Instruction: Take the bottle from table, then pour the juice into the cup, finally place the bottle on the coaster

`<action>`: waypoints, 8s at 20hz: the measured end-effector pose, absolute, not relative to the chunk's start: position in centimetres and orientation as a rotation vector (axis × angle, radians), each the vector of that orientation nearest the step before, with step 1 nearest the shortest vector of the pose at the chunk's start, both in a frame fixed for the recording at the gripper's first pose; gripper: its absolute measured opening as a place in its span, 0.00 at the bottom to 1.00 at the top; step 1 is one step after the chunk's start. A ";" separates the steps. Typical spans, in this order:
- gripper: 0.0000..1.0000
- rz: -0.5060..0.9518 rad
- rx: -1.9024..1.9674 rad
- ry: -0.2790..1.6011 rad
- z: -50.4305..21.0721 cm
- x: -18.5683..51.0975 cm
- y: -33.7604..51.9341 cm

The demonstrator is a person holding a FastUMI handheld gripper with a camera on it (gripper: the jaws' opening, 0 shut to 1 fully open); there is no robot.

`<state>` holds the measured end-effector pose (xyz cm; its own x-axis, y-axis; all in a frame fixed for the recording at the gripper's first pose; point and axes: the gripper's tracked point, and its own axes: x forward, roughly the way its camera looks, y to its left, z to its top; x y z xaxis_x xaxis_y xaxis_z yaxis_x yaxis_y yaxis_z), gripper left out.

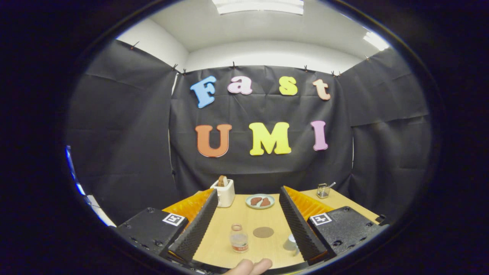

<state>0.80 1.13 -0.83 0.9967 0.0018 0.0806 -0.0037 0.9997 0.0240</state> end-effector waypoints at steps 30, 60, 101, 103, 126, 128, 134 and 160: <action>1.00 -0.023 -0.025 -0.015 -25.0 14.0 4.5; 0.76 0.052 0.576 0.045 -25.2 17.0 7.1; 0.75 0.172 1.773 0.018 -19.9 16.1 -3.7; 0.75 0.175 1.792 0.012 -19.5 16.1 -4.1; 0.75 0.214 1.902 0.045 -18.2 15.9 -2.3; 0.75 0.216 1.895 0.043 -18.1 16.1 -2.4; 0.75 0.214 1.966 0.011 -17.9 16.0 -3.9; 0.76 0.287 2.240 -0.123 -13.5 14.1 -7.9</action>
<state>14.14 -7.89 -13.46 0.9689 0.0097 0.2473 -0.1857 -0.6325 0.7520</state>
